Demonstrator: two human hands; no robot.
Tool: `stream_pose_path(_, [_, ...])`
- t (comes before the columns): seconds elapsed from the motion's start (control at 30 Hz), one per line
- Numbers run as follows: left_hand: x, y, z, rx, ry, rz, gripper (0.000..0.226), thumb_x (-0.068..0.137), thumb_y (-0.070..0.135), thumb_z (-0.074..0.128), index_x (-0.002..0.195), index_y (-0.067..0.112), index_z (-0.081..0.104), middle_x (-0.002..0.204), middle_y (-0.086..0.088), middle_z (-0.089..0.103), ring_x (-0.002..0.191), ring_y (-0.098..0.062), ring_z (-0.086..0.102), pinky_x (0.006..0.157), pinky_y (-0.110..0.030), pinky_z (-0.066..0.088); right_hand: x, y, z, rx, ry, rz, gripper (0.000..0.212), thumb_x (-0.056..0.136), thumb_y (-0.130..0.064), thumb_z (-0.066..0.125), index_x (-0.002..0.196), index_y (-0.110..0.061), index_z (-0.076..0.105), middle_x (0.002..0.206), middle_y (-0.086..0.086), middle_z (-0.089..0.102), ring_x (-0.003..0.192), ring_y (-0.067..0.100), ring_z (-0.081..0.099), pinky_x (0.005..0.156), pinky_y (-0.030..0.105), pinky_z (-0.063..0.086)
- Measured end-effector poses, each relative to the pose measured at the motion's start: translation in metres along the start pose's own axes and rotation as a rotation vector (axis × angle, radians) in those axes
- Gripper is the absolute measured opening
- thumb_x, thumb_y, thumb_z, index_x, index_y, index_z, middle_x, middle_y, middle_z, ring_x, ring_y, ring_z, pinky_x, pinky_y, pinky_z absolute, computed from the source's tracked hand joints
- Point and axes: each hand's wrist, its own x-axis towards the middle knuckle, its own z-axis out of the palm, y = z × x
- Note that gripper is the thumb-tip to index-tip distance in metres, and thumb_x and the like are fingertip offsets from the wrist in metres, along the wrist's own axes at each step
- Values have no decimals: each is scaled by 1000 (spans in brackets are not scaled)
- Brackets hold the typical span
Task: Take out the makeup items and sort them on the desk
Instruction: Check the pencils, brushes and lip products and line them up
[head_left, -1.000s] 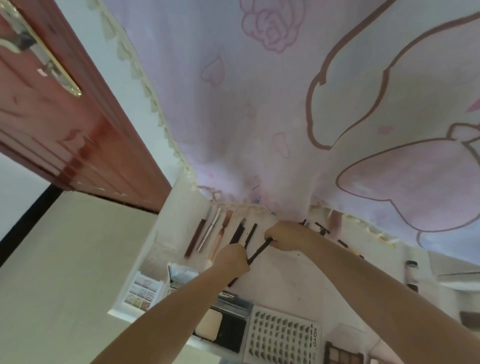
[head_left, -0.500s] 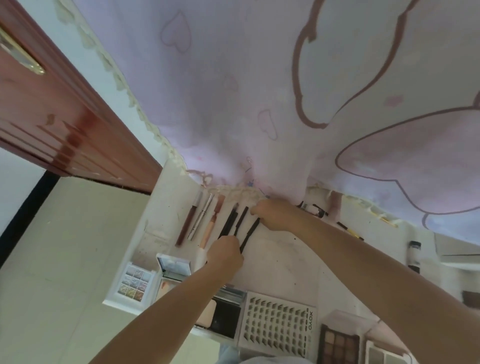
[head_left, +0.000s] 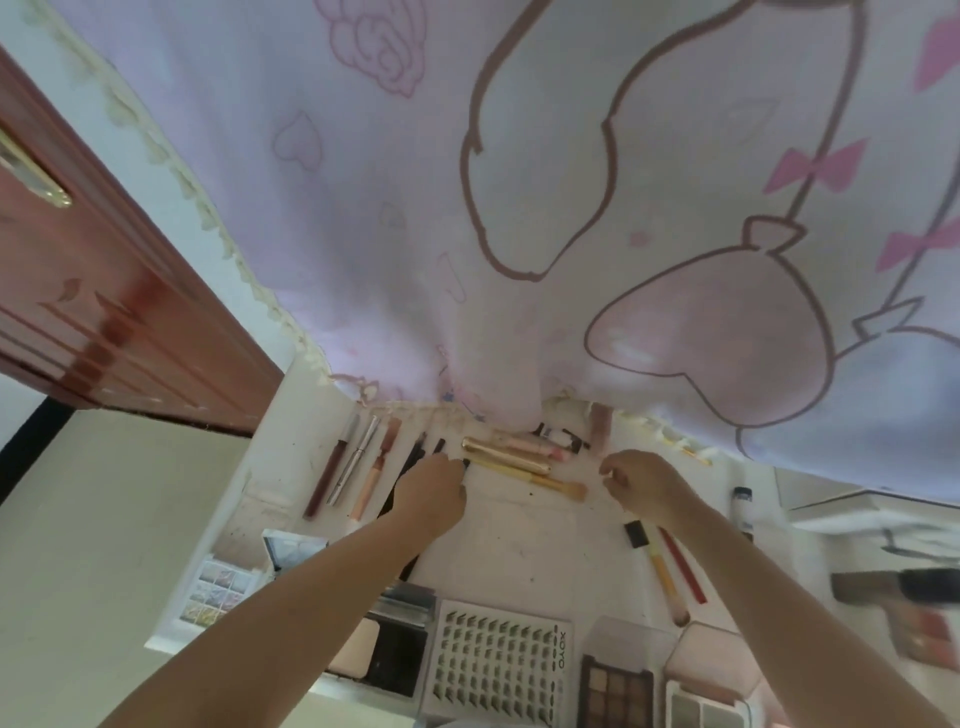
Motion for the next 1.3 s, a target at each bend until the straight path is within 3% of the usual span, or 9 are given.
stream_pose_path(0.23, [19,34,-7,82,35,123,34,94,12,36,126,12,47,128,-6,46,121,-22,42,92,-30,43,2,10,4,-7,19,91,32,95,-22,39,124,-15,52,130,3,50,120,20,48,96,28,41])
stream_pose_path(0.37, [33,48,-10,163,61,165,35,93,8,39,127,12,45,129,-5,45,123,-22,38,91,-30,42,-3,25,3,24,69,145,32,94,-18,38,122,-13,52,125,5,52,116,22,49,93,29,43])
stream_pose_path(0.7, [56,55,-7,389,11,195,55,90,-1,40,142,6,21,140,-11,42,131,-26,36,106,-31,31,-4,36,16,43,38,44,32,96,-19,35,120,-12,55,123,6,53,115,22,50,92,28,41])
stream_pose_path(0.87, [57,52,-15,337,89,327,53,90,0,39,140,10,25,136,-5,47,127,-22,40,105,-26,28,-6,27,8,124,115,11,33,96,-21,35,123,-13,53,122,6,56,114,21,51,94,26,40])
stream_pose_path(1.03, [33,61,-35,86,136,470,34,98,17,36,132,14,39,129,-3,49,117,-18,45,94,-19,32,-19,-7,-13,467,183,-12,35,98,-27,33,123,-9,51,112,9,62,103,23,58,90,28,43])
stream_pose_path(1.1, [18,65,-51,-63,170,535,30,97,18,39,125,11,46,122,-3,53,112,-17,47,87,-13,31,-26,-19,-24,628,182,-5,34,99,-29,32,101,-6,57,85,6,60,76,18,57,73,21,44])
stream_pose_path(1.17, [5,66,-70,-233,238,572,29,94,17,46,121,8,51,115,-4,57,105,-15,52,82,-8,31,-35,-29,-40,697,250,-9,35,98,-29,33,70,-13,48,62,-2,46,54,7,43,53,11,36])
stream_pose_path(1.23, [-8,65,-88,-472,297,561,28,88,13,57,116,11,55,102,0,60,89,-5,56,77,-5,39,-45,-36,-57,786,341,-24,39,98,-25,36,60,-16,36,55,-4,34,42,2,35,43,11,31])
stream_pose_path(1.3, [-19,64,-105,-895,282,446,26,82,2,62,100,20,57,83,6,60,67,5,59,66,-5,48,-60,-43,-72,1046,390,-37,34,98,-19,35,64,-15,37,52,-2,28,32,2,28,36,10,22])
